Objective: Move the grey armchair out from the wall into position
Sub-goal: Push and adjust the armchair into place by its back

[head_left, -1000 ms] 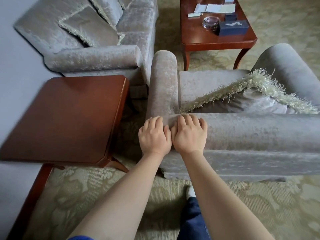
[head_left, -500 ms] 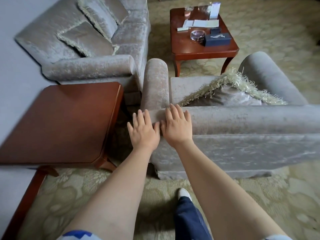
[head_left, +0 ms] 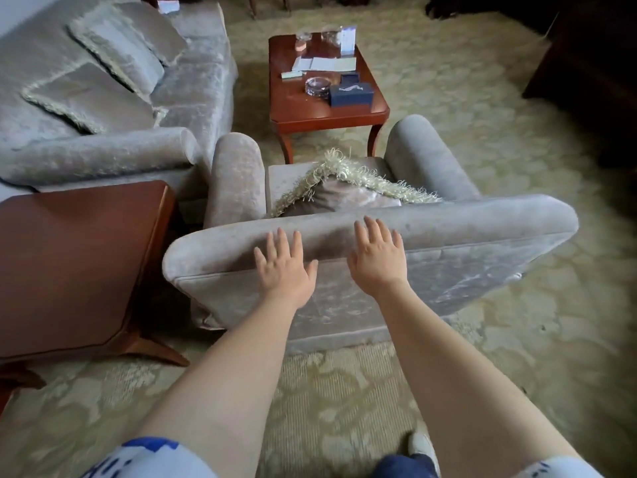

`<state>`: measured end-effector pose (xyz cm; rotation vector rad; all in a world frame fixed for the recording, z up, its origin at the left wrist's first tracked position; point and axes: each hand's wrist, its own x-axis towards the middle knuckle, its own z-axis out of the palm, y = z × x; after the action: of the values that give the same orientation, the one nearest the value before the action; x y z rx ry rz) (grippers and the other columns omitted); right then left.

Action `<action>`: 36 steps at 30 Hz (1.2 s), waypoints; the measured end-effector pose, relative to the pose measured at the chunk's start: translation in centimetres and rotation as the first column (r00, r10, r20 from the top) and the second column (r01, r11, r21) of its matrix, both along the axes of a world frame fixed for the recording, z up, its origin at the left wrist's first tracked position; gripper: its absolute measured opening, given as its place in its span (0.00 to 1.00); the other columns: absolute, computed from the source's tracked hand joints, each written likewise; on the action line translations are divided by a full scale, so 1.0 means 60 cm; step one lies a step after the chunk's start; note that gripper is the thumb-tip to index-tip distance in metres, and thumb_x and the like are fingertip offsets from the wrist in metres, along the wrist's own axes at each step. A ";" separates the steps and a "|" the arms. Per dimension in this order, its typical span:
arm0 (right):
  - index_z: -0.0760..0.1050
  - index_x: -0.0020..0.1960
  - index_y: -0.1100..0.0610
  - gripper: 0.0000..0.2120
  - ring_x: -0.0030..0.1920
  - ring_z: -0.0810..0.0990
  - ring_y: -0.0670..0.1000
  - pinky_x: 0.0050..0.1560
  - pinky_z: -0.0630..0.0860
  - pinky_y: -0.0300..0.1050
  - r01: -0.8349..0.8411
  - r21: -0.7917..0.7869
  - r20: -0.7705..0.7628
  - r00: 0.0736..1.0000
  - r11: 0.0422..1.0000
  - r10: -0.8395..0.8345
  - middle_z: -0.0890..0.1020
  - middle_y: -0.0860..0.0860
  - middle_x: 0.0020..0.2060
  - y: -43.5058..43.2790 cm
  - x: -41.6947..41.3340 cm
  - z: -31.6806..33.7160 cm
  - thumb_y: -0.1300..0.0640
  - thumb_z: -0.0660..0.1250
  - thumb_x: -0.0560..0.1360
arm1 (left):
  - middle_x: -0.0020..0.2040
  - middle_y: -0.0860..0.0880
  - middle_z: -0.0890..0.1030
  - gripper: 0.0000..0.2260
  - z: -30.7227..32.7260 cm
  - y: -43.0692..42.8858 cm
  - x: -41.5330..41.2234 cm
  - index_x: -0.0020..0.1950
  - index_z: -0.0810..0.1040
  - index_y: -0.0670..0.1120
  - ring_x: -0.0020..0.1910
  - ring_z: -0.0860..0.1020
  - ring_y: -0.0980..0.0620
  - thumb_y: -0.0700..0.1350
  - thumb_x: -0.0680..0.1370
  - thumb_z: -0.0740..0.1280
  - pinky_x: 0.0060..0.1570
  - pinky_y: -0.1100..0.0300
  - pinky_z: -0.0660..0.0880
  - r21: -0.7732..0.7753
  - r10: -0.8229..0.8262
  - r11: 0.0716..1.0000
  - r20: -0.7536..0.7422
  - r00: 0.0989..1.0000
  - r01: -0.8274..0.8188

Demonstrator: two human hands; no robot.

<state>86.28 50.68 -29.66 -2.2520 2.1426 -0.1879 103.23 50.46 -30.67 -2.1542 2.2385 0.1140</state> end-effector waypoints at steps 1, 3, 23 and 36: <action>0.56 0.74 0.57 0.27 0.74 0.56 0.56 0.70 0.55 0.56 0.002 -0.006 -0.018 1.000 1.000 -0.002 0.59 0.56 0.74 -0.015 -0.039 0.003 0.49 0.55 0.77 | 0.78 0.43 0.44 0.30 -0.002 -0.015 -0.040 0.77 0.43 0.48 0.76 0.42 0.43 0.60 0.80 0.48 0.71 0.43 0.41 0.002 -0.008 1.000 -0.021 1.000 0.008; 0.60 0.72 0.58 0.26 0.72 0.60 0.57 0.67 0.58 0.56 0.003 -0.001 -0.051 0.999 1.000 -0.003 0.63 0.57 0.72 -0.049 -0.122 0.004 0.50 0.56 0.77 | 0.78 0.43 0.44 0.31 -0.005 -0.050 -0.126 0.78 0.45 0.47 0.76 0.43 0.44 0.59 0.80 0.49 0.71 0.44 0.41 0.003 -0.025 1.000 -0.075 0.997 0.025; 0.76 0.41 0.58 0.22 0.42 0.77 0.60 0.49 0.69 0.53 0.024 -0.096 0.048 0.999 0.995 -0.019 0.79 0.56 0.39 -0.154 -0.398 -0.057 0.40 0.54 0.70 | 0.61 0.45 0.77 0.26 -0.050 -0.120 -0.390 0.60 0.77 0.44 0.63 0.73 0.44 0.58 0.72 0.53 0.66 0.39 0.58 -0.250 0.044 0.966 -0.088 0.995 -0.065; 0.75 0.55 0.58 0.14 0.56 0.74 0.59 0.57 0.63 0.50 -0.106 -0.015 0.133 0.985 0.994 0.107 0.78 0.55 0.55 -0.135 -0.536 -0.034 0.52 0.56 0.77 | 0.75 0.41 0.59 0.27 -0.031 -0.080 -0.624 0.75 0.58 0.40 0.75 0.53 0.44 0.52 0.79 0.55 0.71 0.45 0.43 -0.132 0.054 0.988 -0.173 0.983 -0.078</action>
<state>54.14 42.56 -31.71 -2.2800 1.9539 -0.3337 65.78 45.65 -32.55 -2.3752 2.3285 0.1541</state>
